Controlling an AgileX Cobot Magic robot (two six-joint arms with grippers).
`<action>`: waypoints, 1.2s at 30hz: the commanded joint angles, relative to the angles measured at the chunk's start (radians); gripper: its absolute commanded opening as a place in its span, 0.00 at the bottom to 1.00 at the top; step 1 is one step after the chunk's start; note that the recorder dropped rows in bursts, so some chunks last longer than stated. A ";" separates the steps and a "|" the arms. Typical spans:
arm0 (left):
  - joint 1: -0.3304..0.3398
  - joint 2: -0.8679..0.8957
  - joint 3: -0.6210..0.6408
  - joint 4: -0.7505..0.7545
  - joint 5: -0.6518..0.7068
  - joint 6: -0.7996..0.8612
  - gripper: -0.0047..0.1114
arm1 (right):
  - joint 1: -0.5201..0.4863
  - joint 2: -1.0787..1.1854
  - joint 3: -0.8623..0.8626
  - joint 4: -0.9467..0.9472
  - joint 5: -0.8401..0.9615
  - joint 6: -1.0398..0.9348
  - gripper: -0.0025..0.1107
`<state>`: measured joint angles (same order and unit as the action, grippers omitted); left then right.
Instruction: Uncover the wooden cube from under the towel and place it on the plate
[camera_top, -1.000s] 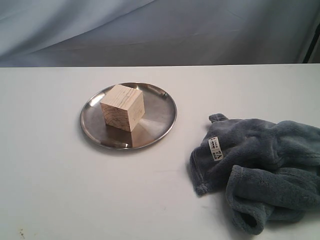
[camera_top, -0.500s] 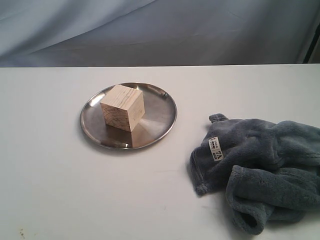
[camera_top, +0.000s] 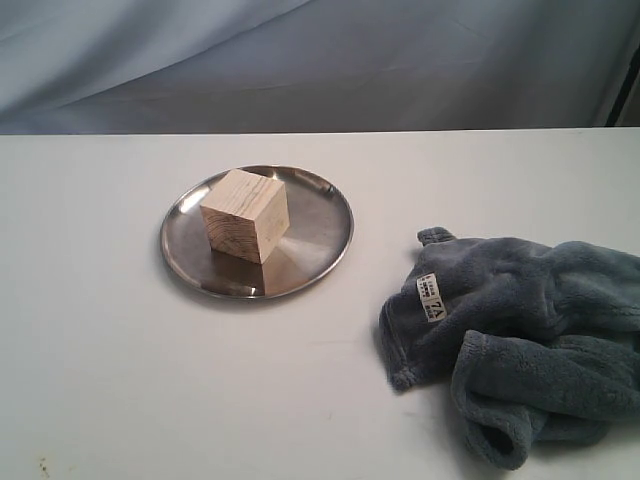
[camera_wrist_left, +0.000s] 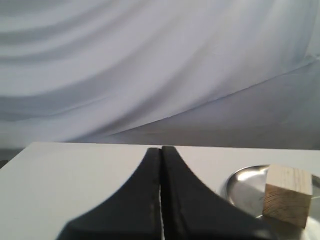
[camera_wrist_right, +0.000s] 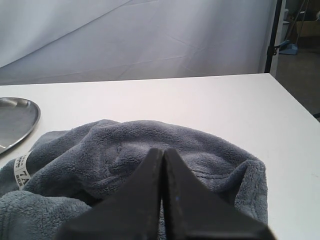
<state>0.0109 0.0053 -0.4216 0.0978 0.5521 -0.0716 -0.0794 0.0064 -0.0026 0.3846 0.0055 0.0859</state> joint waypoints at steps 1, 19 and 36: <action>0.003 -0.005 0.129 0.050 -0.203 -0.003 0.04 | 0.000 -0.006 0.003 0.005 0.012 0.004 0.05; 0.003 -0.005 0.422 0.018 -0.403 -0.001 0.04 | 0.000 -0.006 0.003 0.005 0.012 0.004 0.05; 0.003 -0.005 0.422 -0.023 -0.285 -0.028 0.04 | 0.000 -0.006 0.003 0.005 0.012 0.004 0.05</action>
<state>0.0109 0.0034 -0.0047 0.1177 0.2879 -0.0702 -0.0794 0.0064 -0.0026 0.3846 0.0055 0.0859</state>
